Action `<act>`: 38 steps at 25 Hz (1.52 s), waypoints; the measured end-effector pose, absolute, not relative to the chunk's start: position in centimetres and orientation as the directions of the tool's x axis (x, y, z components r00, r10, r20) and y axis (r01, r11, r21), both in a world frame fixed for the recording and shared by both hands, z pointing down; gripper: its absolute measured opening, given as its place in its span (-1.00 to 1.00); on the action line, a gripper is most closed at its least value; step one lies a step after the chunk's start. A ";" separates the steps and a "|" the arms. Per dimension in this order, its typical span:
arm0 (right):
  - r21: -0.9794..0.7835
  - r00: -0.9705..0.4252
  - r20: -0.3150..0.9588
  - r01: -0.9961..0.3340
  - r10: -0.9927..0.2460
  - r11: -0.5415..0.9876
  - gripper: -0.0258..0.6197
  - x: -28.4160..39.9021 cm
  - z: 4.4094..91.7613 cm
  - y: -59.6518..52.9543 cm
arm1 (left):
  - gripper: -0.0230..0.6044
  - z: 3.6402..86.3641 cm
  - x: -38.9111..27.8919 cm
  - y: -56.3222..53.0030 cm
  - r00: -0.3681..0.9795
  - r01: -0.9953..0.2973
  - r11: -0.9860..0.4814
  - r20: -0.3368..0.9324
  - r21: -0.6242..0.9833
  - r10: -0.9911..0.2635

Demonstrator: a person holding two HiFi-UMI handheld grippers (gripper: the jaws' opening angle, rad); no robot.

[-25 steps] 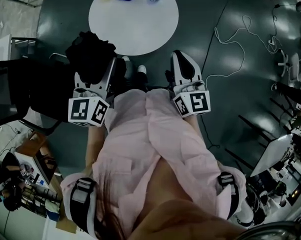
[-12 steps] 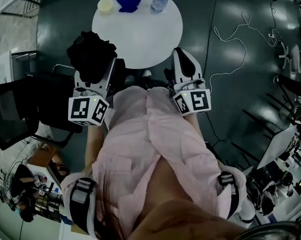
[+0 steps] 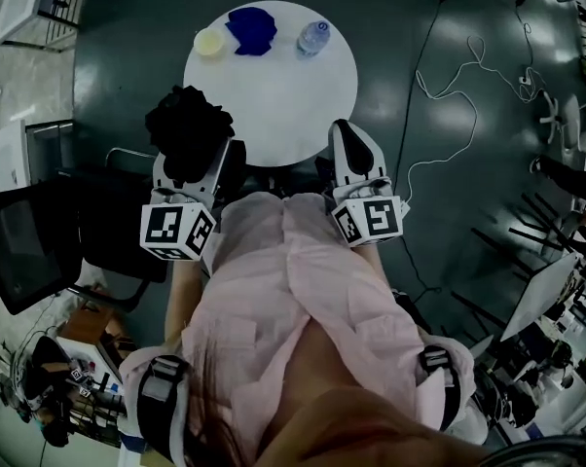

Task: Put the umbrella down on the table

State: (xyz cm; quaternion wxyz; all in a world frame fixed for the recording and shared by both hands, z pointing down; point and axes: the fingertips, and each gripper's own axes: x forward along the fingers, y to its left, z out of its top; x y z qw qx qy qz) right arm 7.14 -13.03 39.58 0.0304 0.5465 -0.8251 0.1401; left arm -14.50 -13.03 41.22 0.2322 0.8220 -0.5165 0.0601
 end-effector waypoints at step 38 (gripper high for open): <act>-0.224 -0.335 0.310 -0.935 -0.889 0.274 -0.82 10.6 42.0 -19.6 | 0.07 70.5 -4.0 -23.0 0.479 -0.763 -0.584 0.849 0.279 -0.220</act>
